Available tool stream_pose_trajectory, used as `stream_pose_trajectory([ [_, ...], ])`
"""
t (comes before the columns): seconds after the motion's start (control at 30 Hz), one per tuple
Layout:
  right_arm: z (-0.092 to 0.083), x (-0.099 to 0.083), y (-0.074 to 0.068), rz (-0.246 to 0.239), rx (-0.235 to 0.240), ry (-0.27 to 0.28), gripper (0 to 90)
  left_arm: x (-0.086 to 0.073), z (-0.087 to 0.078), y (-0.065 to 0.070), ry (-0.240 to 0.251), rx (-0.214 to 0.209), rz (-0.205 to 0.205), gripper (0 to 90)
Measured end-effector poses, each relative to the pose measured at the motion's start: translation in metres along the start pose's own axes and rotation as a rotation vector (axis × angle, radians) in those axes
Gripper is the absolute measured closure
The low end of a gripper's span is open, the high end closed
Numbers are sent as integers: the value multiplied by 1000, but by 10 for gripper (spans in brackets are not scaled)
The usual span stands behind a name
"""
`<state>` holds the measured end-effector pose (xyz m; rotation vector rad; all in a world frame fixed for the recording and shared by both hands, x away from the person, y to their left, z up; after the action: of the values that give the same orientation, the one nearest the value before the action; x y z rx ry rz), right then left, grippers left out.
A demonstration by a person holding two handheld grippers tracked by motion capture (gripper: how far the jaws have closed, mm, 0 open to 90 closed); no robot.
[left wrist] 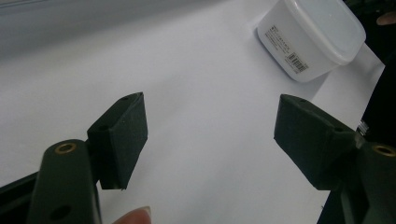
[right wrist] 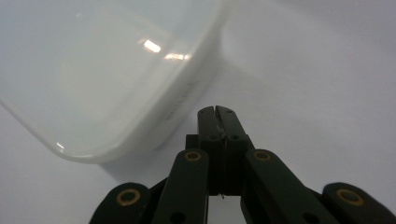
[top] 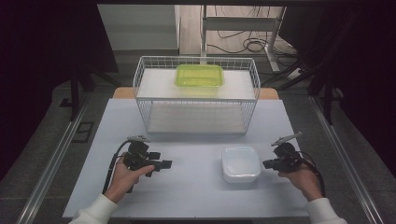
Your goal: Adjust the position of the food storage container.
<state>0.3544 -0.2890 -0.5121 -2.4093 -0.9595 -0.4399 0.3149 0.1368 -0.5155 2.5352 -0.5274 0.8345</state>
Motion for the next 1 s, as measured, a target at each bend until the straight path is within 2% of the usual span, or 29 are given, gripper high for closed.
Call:
stream_pose_trajectory([
  [0.1, 10, 3, -8, -17, 5, -23, 892, 0, 0, -1, 0, 3, 2, 249],
  [0.2, 13, 4, -9, -24, -6, -35, 893, -1, 0, -1, 0, 5, 2, 249],
  [0.37, 18, 8, -14, -15, -4, -36, 893, 0, 0, -1, 0, 4, 1, 250],
  [0.63, 34, 27, -33, -59, 22, -43, 892, 0, 0, -1, 2, 5, 1, 252],
  [1.0, 55, 53, -50, -100, 47, -37, 892, -1, 0, -1, -4, 5, 1, 251],
])
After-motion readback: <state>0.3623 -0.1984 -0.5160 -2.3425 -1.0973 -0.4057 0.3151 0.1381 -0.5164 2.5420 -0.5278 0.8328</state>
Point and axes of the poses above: each handheld gripper's, and its own axes: z roughly forward along the jaws, x roughly out of its top, y roughly to its right, the point moved 5 cm from there along z, roughly forward along the jaws, and after that the axes turned 15 degrees about x, right-handed, at the moved point
